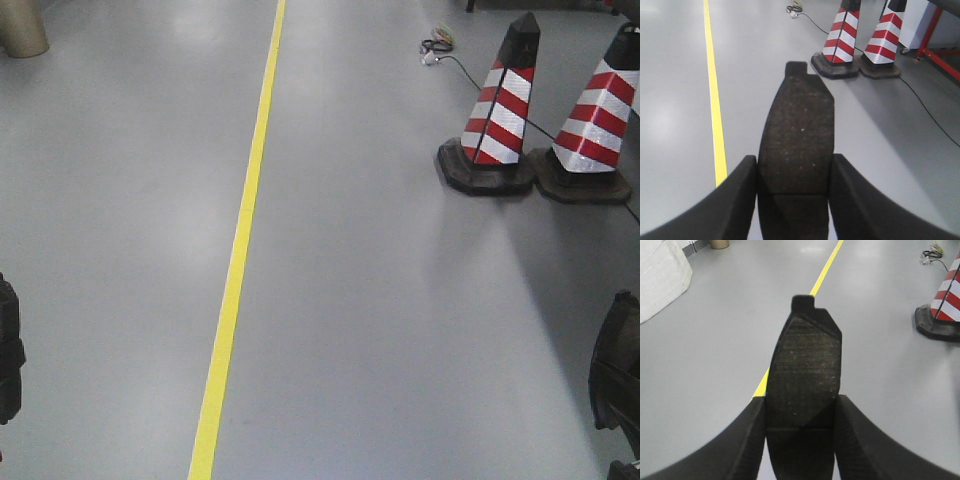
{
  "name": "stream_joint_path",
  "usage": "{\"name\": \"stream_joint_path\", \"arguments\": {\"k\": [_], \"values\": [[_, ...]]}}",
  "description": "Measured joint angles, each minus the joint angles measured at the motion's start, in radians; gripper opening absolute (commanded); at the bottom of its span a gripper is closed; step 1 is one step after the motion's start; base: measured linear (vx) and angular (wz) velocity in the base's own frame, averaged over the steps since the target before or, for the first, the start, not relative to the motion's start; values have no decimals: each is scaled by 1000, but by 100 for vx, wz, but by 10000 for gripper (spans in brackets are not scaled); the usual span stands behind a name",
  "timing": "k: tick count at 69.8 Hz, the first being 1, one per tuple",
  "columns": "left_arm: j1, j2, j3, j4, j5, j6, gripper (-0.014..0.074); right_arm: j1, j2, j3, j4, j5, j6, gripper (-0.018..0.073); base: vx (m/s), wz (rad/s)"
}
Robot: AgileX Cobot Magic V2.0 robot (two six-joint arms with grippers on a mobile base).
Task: Move and align brake pads A on conveyor
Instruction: 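Drive along the yellow floor line past the striped cones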
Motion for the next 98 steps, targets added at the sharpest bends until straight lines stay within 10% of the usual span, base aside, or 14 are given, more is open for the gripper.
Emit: {"name": "stream_joint_path", "arguments": {"k": [98], "values": [[0,0,0,0,0,0,57,0,0,0,0,0,0,25,58,0]]}}
